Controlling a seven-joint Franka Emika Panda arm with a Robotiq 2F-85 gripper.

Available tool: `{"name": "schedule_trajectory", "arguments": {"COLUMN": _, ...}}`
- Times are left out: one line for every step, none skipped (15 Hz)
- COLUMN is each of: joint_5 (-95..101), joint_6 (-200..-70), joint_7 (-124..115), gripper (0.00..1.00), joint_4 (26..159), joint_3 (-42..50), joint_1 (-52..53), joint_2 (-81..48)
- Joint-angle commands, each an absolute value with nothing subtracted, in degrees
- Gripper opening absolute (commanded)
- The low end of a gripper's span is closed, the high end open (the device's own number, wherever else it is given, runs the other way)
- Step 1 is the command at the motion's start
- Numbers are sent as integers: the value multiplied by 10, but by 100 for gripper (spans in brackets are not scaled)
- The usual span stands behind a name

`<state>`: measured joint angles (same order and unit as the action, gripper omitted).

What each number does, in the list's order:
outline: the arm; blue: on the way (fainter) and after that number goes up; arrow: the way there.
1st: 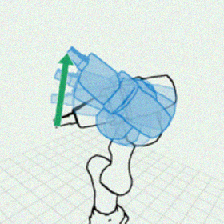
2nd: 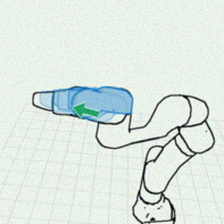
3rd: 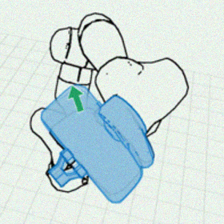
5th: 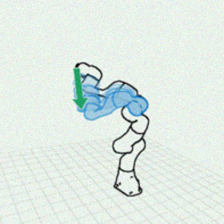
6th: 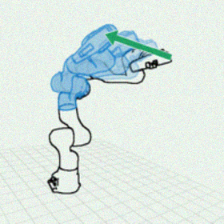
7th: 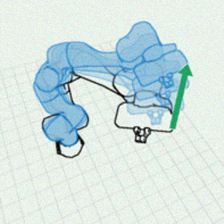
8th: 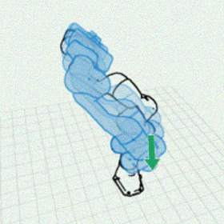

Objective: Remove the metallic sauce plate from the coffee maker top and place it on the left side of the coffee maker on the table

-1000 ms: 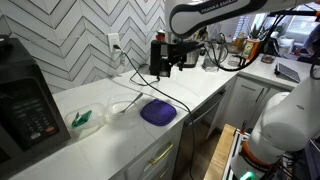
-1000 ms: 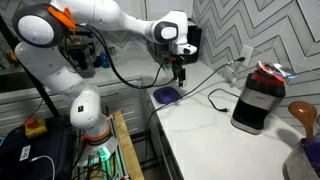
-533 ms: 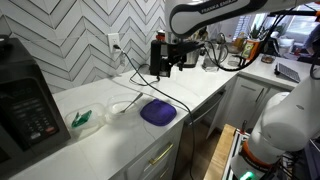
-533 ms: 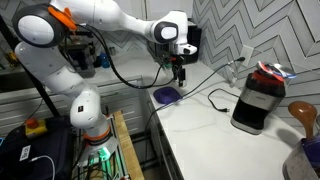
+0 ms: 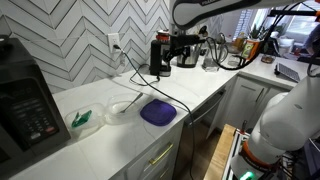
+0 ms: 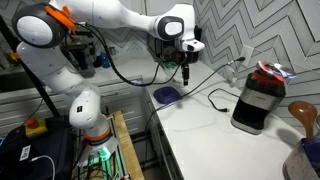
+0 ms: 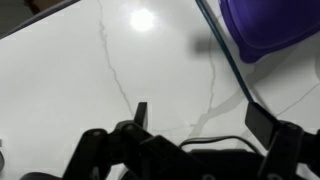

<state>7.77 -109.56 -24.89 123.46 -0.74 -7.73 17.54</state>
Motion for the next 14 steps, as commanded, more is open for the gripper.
{"name": "schedule_trajectory", "arguments": {"joint_5": 77, "joint_6": -1094, "joint_7": -309, "gripper": 100, "joint_4": 1178, "joint_3": 17, "joint_1": -105, "joint_2": 148}}
{"name": "schedule_trajectory", "arguments": {"joint_5": 76, "joint_6": -1090, "joint_7": -321, "gripper": 100, "joint_4": 1153, "joint_3": 27, "joint_1": -113, "joint_2": 137}}
{"name": "schedule_trajectory", "arguments": {"joint_5": 74, "joint_6": -1090, "joint_7": -336, "gripper": 100, "joint_4": 1135, "joint_3": 34, "joint_1": -120, "joint_2": 129}}
{"name": "schedule_trajectory", "arguments": {"joint_5": 66, "joint_6": -1080, "joint_7": -348, "gripper": 100, "joint_4": 1106, "joint_3": 43, "joint_1": -126, "joint_2": 118}}
{"name": "schedule_trajectory", "arguments": {"joint_5": 62, "joint_6": -1076, "joint_7": -363, "gripper": 100, "joint_4": 1082, "joint_3": 51, "joint_1": -130, "joint_2": 108}}
{"name": "schedule_trajectory", "arguments": {"joint_5": 59, "joint_6": -1074, "joint_7": -382, "gripper": 100, "joint_4": 1058, "joint_3": 58, "joint_1": -134, "joint_2": 98}}
{"name": "schedule_trajectory", "arguments": {"joint_5": 58, "joint_6": -1075, "joint_7": -401, "gripper": 100, "joint_4": 1038, "joint_3": 64, "joint_1": -137, "joint_2": 89}}
{"name": "schedule_trajectory", "arguments": {"joint_5": 57, "joint_6": -1071, "joint_7": -417, "gripper": 100, "joint_4": 1014, "joint_3": 72, "joint_1": -141, "joint_2": 83}}
{"name": "schedule_trajectory", "arguments": {"joint_5": 58, "joint_6": -1072, "joint_7": -437, "gripper": 100, "joint_4": 997, "joint_3": 79, "joint_1": -144, "joint_2": 76}}
{"name": "schedule_trajectory", "arguments": {"joint_5": 59, "joint_6": -1073, "joint_7": -459, "gripper": 100, "joint_4": 983, "joint_3": 85, "joint_1": -146, "joint_2": 71}}
{"name": "schedule_trajectory", "arguments": {"joint_5": 61, "joint_6": -1078, "joint_7": -485, "gripper": 100, "joint_4": 972, "joint_3": 89, "joint_1": -147, "joint_2": 68}}
{"name": "schedule_trajectory", "arguments": {"joint_5": 67, "joint_6": -1088, "joint_7": -518, "gripper": 100, "joint_4": 968, "joint_3": 89, "joint_1": -147, "joint_2": 68}}
{"name": "schedule_trajectory", "arguments": {"joint_5": 72, "joint_6": -1092, "joint_7": -471, "gripper": 100, "joint_4": 990, "joint_3": 91, "joint_1": -140, "joint_2": 80}}
{"name": "schedule_trajectory", "arguments": {"joint_5": 73, "joint_6": -1092, "joint_7": -476, "gripper": 100, "joint_4": 983, "joint_3": 93, "joint_1": -140, "joint_2": 78}}
